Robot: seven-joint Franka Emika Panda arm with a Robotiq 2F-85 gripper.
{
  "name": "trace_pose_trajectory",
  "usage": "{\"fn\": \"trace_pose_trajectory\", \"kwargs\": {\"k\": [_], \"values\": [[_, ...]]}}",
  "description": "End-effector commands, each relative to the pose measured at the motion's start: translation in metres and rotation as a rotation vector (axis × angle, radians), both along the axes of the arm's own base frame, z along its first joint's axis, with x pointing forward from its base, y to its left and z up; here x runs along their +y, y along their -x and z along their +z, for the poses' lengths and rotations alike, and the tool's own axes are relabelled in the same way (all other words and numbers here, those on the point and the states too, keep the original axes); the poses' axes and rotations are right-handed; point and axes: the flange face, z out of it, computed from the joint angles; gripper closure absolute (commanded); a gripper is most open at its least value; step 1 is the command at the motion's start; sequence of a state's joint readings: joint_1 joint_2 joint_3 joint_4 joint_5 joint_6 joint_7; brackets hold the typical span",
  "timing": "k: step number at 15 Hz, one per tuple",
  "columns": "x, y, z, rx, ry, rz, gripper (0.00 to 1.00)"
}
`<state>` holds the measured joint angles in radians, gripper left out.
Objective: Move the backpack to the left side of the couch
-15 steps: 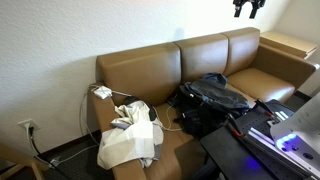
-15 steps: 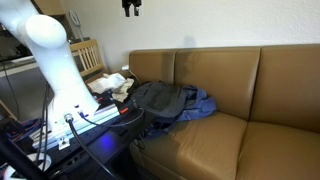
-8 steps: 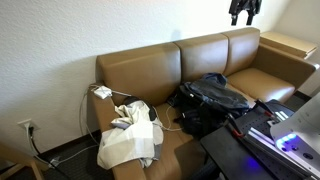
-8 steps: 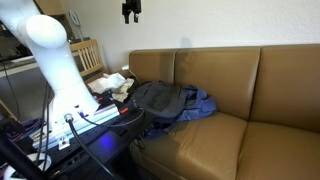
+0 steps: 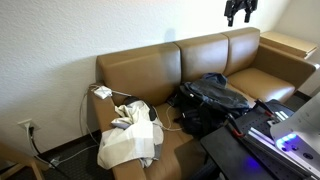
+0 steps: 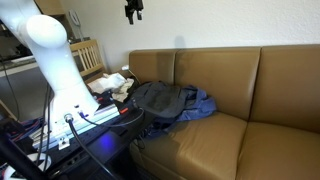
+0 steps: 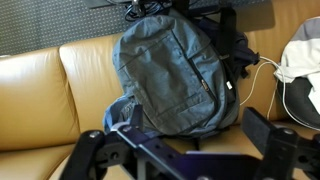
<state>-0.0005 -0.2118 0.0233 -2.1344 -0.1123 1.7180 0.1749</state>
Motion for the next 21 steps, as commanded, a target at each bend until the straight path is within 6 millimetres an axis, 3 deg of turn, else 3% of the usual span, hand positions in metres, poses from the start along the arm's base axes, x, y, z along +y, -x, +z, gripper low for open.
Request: {"fn": "trace_pose_trajectory", "kwargs": {"k": [1,8,10,13,15,19,21], "values": [[0.000,0.001,0.005,-0.010,0.000,-0.001,0.00],[-0.007,0.005,0.009,-0.064,-0.008,-0.072,0.00],[-0.022,0.011,0.016,-0.088,-0.089,-0.093,0.00],[-0.049,0.004,0.008,-0.027,-0.197,-0.125,0.00],[-0.054,-0.009,-0.016,0.088,-0.227,-0.104,0.00],[-0.035,-0.033,-0.085,0.252,-0.299,-0.020,0.00],[-0.023,-0.041,-0.106,0.333,-0.323,0.040,0.00]]}}
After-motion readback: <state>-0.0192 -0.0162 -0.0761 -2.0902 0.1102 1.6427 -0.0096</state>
